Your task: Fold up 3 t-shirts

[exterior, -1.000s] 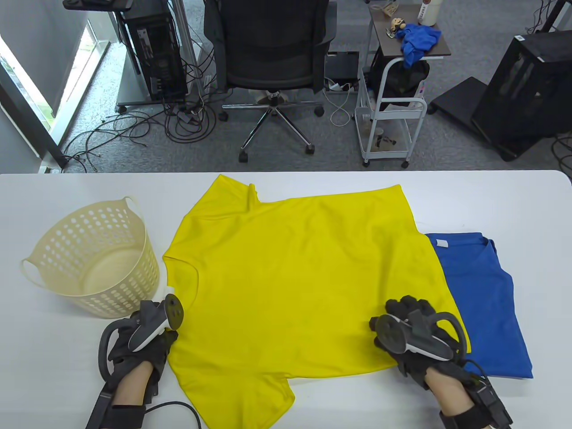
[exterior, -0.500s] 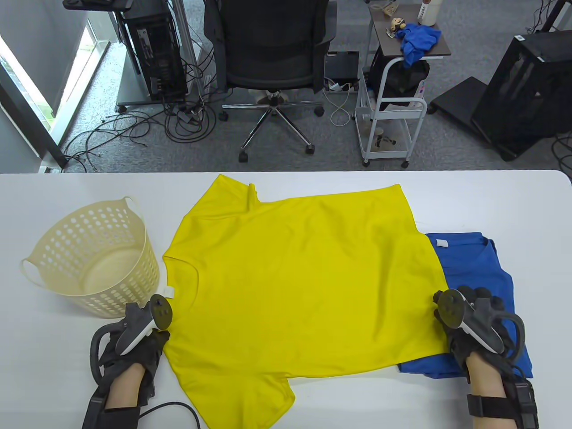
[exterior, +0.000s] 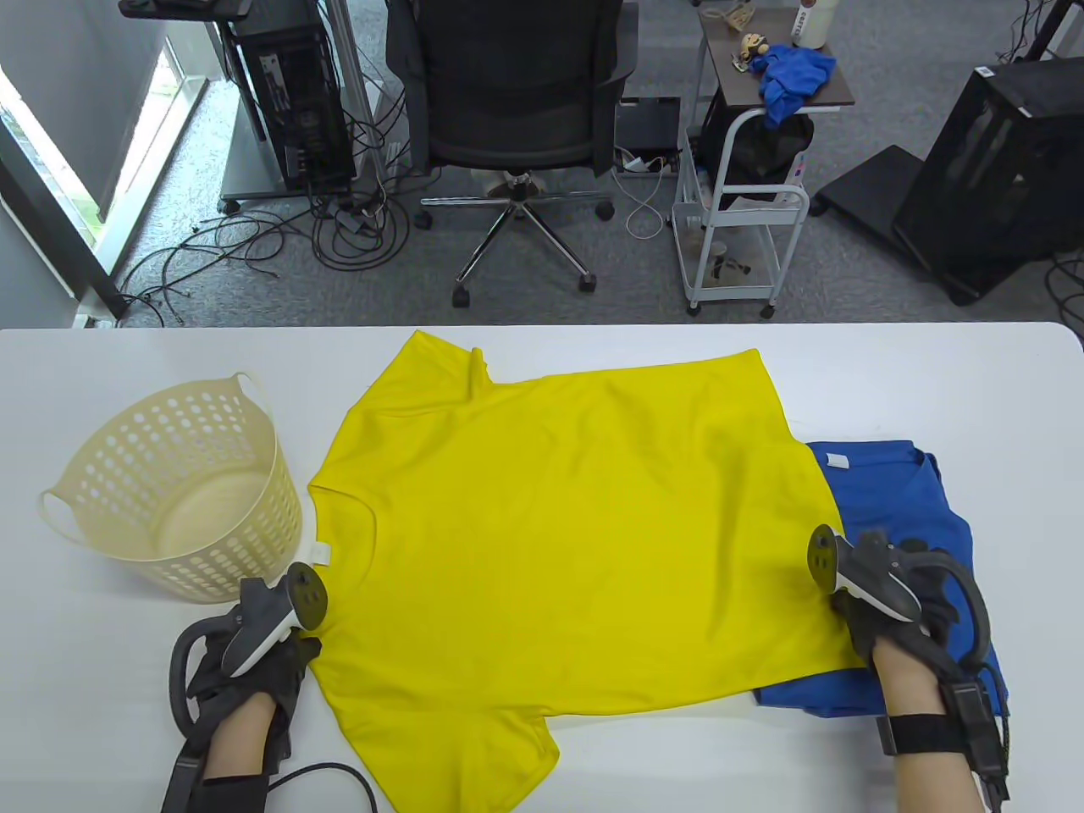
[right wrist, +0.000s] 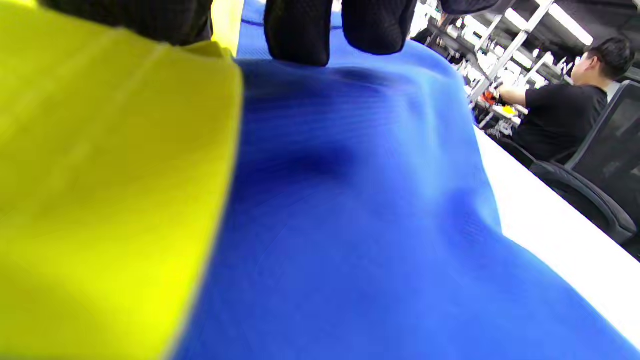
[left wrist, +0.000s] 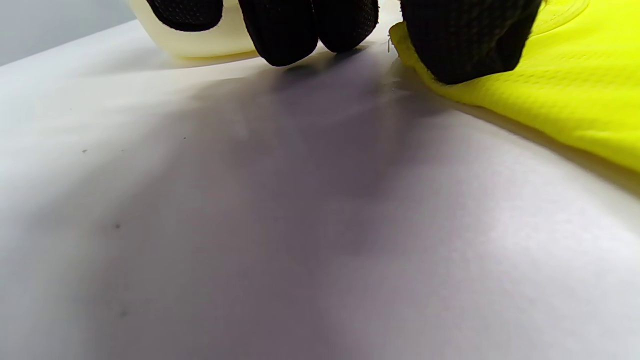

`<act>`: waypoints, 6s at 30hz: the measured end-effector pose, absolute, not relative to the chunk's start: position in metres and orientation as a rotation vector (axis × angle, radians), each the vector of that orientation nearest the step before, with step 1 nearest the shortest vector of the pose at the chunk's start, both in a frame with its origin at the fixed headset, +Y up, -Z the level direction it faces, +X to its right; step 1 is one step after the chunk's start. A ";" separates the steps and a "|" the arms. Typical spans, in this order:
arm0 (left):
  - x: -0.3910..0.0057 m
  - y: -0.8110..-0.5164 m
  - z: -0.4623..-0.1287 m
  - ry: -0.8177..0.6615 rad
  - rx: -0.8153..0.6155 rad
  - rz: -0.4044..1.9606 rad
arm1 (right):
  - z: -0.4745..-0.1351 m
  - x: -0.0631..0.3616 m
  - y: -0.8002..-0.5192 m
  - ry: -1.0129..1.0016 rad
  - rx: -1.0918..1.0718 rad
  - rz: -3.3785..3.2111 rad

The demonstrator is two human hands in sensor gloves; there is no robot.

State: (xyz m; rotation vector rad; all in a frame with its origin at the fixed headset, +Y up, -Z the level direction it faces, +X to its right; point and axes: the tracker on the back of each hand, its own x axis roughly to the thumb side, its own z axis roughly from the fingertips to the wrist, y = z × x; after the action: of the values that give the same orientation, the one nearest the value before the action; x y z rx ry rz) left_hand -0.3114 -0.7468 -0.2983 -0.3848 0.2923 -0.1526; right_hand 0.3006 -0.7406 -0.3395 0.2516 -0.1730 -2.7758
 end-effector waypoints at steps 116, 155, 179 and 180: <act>-0.013 -0.624 -0.310 -0.184 0.119 -0.201 | -0.315 0.173 -0.693 -0.308 -0.578 -3.487; -0.058 -0.509 -0.292 0.132 0.300 0.019 | -0.298 0.155 -0.730 0.300 -0.087 -3.238; -0.195 -0.507 -0.289 0.197 0.129 -0.028 | -0.309 0.163 -0.542 0.313 -0.352 -3.196; -0.197 -0.523 -0.304 0.192 0.016 -0.057 | -0.322 0.159 -0.552 0.105 -0.351 -3.197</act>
State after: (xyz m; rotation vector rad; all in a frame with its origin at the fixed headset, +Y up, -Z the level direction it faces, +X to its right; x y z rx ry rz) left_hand -0.1969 -0.5228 -0.3036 0.0155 0.1918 -0.0571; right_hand 0.1595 -0.5517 -0.3224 -0.3505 0.1046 -3.1969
